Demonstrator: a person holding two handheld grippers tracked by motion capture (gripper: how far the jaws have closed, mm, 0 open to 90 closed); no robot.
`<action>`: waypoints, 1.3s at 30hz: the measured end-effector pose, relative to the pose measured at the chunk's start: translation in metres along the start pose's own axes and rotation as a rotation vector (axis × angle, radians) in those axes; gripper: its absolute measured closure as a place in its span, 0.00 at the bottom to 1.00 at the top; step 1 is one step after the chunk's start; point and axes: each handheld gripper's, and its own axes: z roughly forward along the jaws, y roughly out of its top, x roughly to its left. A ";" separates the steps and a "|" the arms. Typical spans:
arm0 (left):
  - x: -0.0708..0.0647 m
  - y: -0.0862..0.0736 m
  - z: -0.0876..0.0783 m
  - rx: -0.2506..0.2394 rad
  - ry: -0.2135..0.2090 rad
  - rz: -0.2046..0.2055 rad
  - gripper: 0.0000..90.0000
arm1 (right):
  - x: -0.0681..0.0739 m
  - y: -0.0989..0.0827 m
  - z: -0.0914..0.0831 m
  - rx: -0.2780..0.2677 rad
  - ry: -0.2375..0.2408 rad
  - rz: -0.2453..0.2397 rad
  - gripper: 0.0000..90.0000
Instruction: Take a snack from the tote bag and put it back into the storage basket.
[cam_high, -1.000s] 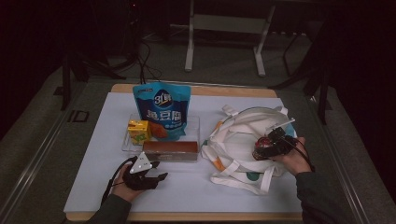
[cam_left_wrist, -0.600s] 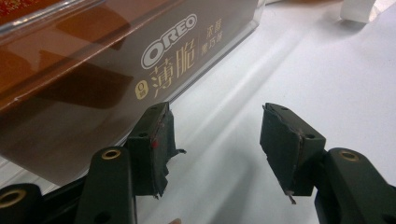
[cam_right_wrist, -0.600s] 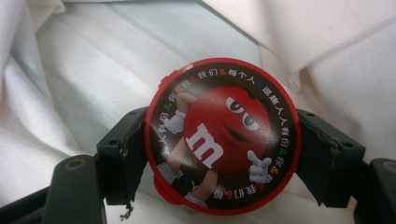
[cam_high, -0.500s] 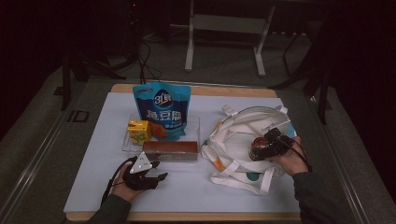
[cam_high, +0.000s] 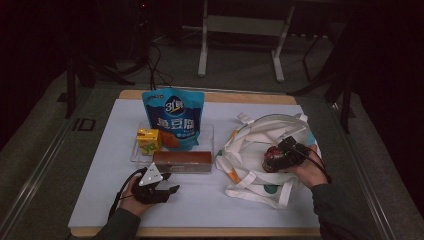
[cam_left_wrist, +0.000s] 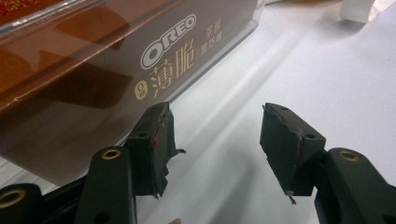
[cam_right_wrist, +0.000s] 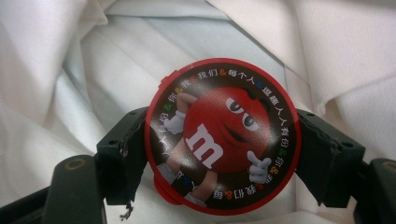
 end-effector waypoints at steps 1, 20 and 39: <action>0.000 0.000 0.000 0.000 0.000 0.000 0.49 | 0.001 0.001 -0.001 -0.002 0.001 -0.003 0.29; 0.000 0.000 0.000 0.000 -0.001 0.000 0.49 | 0.018 0.018 -0.017 -0.034 0.021 -0.073 0.29; 0.000 0.000 0.000 -0.001 -0.001 0.002 0.49 | 0.035 0.033 -0.036 -0.067 0.045 -0.133 0.29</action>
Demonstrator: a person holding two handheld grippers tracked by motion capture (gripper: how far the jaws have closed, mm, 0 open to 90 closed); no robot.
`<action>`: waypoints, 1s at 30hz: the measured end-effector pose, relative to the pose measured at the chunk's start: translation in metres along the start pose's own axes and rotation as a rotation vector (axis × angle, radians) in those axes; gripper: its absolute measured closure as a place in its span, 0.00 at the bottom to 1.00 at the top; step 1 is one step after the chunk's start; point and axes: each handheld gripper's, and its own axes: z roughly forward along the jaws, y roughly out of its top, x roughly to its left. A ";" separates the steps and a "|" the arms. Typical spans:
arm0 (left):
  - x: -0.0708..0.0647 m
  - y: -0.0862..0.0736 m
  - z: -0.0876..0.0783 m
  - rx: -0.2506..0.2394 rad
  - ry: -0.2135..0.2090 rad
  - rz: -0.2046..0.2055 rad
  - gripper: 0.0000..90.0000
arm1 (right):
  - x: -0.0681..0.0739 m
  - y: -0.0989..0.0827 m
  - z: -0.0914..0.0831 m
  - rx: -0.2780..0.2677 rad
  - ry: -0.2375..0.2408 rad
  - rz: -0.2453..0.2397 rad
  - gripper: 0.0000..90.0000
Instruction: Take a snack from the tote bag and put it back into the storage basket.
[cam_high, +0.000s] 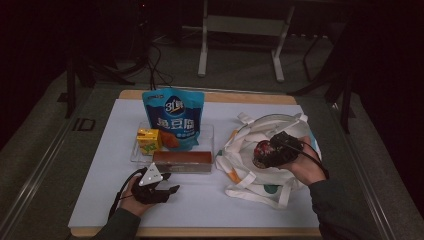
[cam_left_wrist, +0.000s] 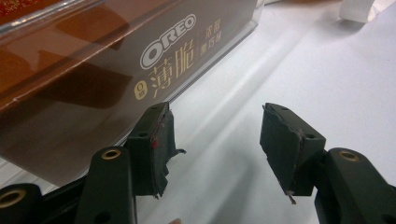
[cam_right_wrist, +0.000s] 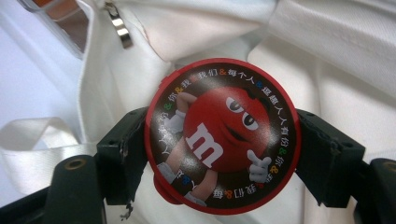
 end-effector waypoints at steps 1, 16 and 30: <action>0.000 0.000 0.000 0.000 0.001 0.001 0.49 | 0.001 0.001 -0.001 0.000 0.000 -0.004 0.29; 0.000 0.000 0.000 0.000 -0.001 0.000 0.49 | 0.009 0.013 -0.012 -0.020 0.028 -0.042 0.29; 0.000 0.000 0.000 0.000 -0.001 0.000 0.49 | 0.018 0.025 -0.021 -0.052 0.077 -0.074 0.29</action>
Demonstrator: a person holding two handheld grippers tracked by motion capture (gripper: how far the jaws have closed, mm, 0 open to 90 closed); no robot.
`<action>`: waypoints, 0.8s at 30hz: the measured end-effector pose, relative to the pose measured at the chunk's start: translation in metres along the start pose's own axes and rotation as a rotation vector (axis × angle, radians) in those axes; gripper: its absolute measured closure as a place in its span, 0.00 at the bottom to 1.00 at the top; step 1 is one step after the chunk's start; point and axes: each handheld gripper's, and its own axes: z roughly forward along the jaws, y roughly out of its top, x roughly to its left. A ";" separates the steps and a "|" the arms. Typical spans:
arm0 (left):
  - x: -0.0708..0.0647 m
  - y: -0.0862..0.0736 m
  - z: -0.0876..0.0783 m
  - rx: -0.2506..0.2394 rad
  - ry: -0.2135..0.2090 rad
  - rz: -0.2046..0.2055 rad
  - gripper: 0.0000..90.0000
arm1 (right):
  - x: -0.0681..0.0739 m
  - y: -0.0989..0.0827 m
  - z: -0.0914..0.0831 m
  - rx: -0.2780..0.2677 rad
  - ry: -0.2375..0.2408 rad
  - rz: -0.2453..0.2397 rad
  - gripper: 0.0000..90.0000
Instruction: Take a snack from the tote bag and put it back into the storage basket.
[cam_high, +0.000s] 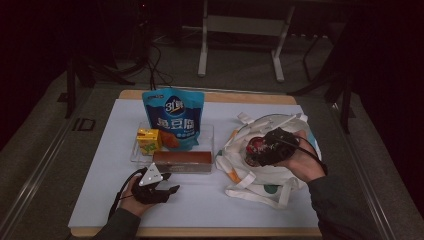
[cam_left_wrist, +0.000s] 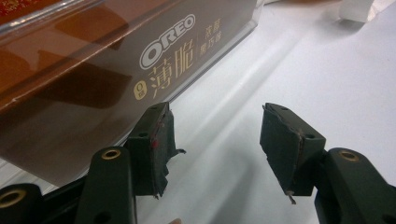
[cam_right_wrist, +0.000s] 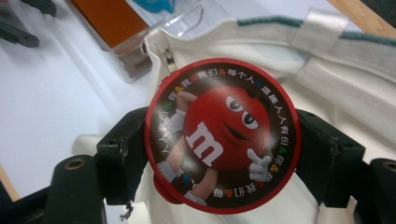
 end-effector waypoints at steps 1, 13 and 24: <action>0.000 0.000 0.000 0.001 0.000 0.001 0.49 | 0.001 0.001 0.000 -0.006 0.005 -0.002 0.29; 0.000 0.000 0.000 0.000 0.000 0.001 0.49 | 0.012 0.017 -0.001 -0.038 0.040 -0.028 0.29; 0.000 0.000 0.000 0.000 -0.002 0.000 0.49 | 0.022 0.032 -0.003 -0.074 0.067 -0.053 0.29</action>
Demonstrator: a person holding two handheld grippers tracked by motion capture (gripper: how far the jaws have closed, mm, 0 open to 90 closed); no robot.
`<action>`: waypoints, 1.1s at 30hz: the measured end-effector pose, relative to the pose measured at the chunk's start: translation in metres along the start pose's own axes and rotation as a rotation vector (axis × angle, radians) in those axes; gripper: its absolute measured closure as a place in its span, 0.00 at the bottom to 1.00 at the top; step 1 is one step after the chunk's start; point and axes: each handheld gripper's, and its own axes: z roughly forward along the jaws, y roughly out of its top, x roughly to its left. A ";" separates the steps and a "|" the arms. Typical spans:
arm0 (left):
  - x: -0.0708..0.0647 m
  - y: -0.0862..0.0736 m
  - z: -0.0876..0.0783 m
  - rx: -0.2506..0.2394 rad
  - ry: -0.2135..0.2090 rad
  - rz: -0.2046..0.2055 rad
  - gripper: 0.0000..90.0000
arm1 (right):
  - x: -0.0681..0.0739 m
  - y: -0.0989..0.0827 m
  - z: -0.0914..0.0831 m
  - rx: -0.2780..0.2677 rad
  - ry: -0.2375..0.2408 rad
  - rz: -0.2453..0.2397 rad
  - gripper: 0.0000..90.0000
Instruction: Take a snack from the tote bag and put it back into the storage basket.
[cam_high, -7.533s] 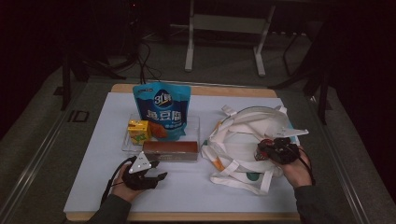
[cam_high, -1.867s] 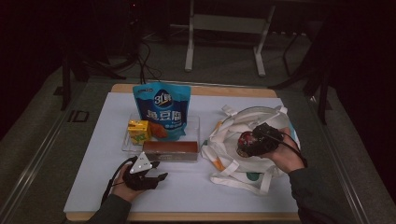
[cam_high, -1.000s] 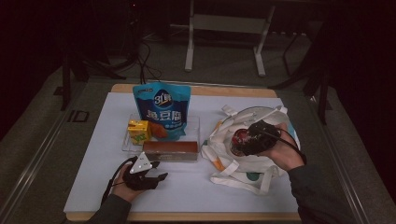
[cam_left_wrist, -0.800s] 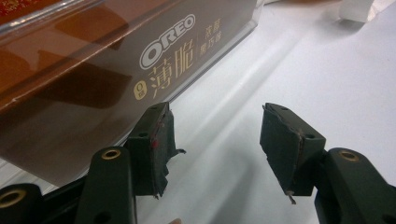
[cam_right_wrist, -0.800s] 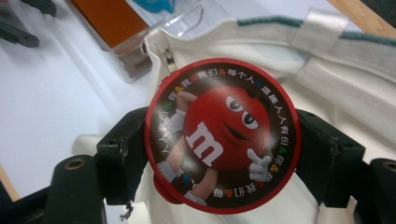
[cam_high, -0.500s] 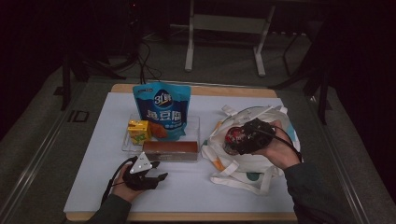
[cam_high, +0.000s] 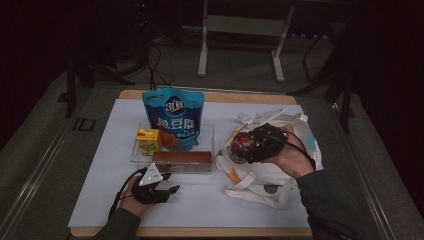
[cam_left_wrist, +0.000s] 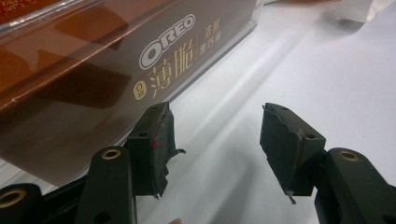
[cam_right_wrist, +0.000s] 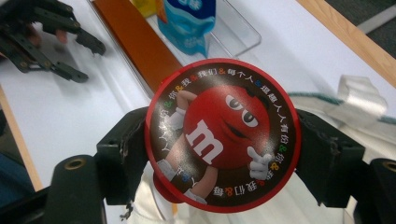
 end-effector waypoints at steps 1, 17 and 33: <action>0.000 0.000 0.000 0.000 0.000 0.000 0.49 | 0.001 0.002 0.000 -0.004 0.004 0.000 0.29; 0.000 0.000 0.000 0.000 -0.001 -0.001 0.49 | 0.004 0.026 0.008 -0.034 0.025 -0.015 0.29; 0.000 0.000 0.000 -0.001 -0.003 -0.001 0.49 | 0.001 0.043 0.020 -0.046 0.023 0.008 0.29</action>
